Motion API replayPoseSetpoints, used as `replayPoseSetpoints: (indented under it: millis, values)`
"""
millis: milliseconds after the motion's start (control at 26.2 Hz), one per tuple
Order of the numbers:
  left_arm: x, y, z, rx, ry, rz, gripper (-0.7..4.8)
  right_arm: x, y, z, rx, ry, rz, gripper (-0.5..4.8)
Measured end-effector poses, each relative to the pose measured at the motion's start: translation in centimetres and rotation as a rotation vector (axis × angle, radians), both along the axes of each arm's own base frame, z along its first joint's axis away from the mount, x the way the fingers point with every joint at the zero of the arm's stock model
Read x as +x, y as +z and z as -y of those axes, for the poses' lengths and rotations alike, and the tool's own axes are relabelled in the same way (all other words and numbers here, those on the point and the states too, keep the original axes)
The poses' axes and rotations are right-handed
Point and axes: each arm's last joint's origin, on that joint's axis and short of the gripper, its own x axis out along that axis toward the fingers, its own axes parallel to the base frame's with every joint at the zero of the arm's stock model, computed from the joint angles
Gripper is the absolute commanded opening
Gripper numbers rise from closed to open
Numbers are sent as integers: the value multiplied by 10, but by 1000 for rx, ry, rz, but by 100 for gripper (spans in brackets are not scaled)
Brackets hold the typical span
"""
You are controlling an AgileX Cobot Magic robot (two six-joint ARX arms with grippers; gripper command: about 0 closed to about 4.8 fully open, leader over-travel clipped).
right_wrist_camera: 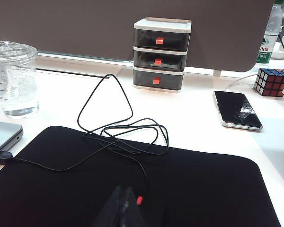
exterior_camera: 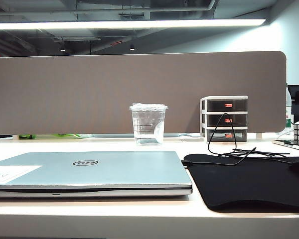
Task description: Pick up the coffee cup and place it over the laptop.
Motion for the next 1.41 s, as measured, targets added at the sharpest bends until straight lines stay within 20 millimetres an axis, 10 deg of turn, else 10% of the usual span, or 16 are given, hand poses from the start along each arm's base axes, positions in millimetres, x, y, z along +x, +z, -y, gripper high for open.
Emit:
replayPoseSetpoints:
  millis: [267, 419, 686, 1411]
  values:
    - [-1, 7, 3, -170, -116, 53, 0, 0, 0, 0, 0, 0, 0, -6]
    - [-3, 12, 9, -232, -326, 68, 127, 0, 0, 0, 9, 0, -1, -6]
    - [-4, 13, 11, -467, -404, -5, 126, 0, 0, 0, 166, -4, -18, -6]
    - [-7, 9, 16, -407, -598, -76, 118, -2, -11, -5, 185, 151, -149, -6]
